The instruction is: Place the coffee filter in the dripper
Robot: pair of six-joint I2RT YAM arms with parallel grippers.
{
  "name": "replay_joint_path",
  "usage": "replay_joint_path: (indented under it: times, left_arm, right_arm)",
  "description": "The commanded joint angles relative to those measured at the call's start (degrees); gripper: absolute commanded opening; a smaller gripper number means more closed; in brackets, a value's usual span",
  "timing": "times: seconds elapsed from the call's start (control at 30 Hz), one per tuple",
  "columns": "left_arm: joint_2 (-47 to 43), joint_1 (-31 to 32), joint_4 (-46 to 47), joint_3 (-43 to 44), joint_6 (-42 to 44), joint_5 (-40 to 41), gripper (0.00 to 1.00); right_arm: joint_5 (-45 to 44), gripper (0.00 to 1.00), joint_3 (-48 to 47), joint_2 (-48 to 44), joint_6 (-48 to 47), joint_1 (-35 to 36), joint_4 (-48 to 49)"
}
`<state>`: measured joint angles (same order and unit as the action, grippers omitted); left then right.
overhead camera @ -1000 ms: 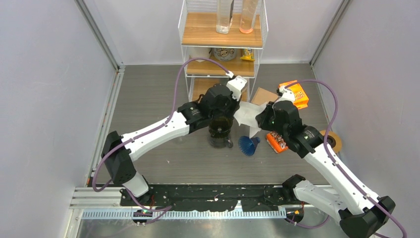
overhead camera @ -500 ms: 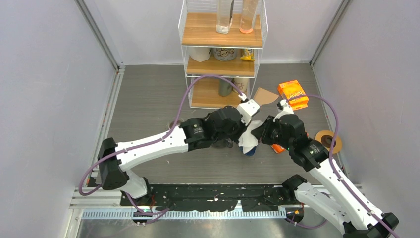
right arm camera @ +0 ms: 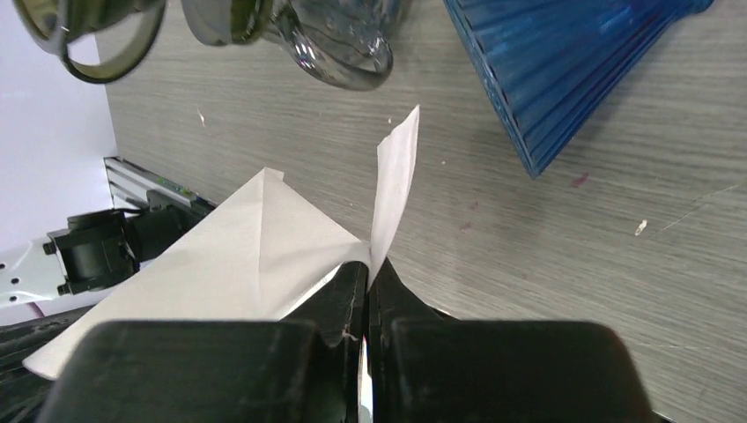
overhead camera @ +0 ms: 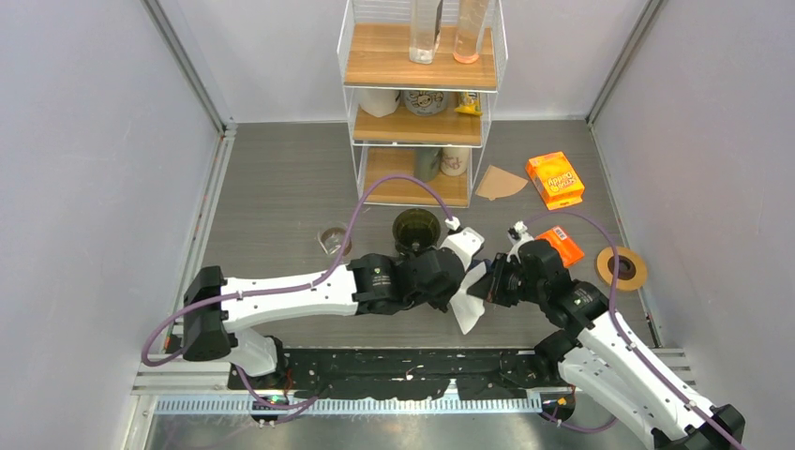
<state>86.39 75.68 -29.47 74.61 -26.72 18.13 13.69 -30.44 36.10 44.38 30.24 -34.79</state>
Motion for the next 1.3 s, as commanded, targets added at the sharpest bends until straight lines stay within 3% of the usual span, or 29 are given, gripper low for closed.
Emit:
replay_joint_path:
  times: [0.0,0.2,0.33,0.53,0.83,0.93,1.03,1.27]
  left_arm:
    - [0.44,1.09,-2.70,0.98,-6.45,3.86,0.00]
    - [2.44,1.58,-4.29,1.37,-10.32,5.68,0.00]
    - [3.10,1.58,-5.66,2.25,-11.07,6.93,0.00]
    - [2.47,1.62,-4.61,2.18,-10.21,5.95,0.00]
    - [0.98,1.59,-3.75,2.27,-8.57,6.03,0.00]
    - [-1.51,1.60,-2.88,1.12,-7.37,7.35,0.00]
    - [-4.29,1.64,-2.54,-0.16,-5.66,9.73,0.00]
    - [-10.39,1.57,-2.42,-2.54,-2.60,15.29,0.00]
  right_arm:
    - [2.99,0.07,2.96,-1.37,1.29,-0.09,0.46]
    - [1.55,0.13,5.57,-0.91,1.65,-0.06,1.22]
    - [0.63,0.25,5.59,-0.65,1.56,-0.08,0.91]
    - [-2.04,0.51,3.44,-2.73,0.71,-0.09,-2.56]
    - [-9.97,0.68,-1.79,-4.93,-1.53,-0.09,-9.94]
    - [-13.10,0.79,-4.22,-5.58,-2.71,-0.09,-12.66]
    - [-18.39,1.00,-6.98,-6.71,-3.40,-0.09,-14.96]
    - [-26.40,0.96,-12.10,-8.79,-5.55,-0.09,-14.70]
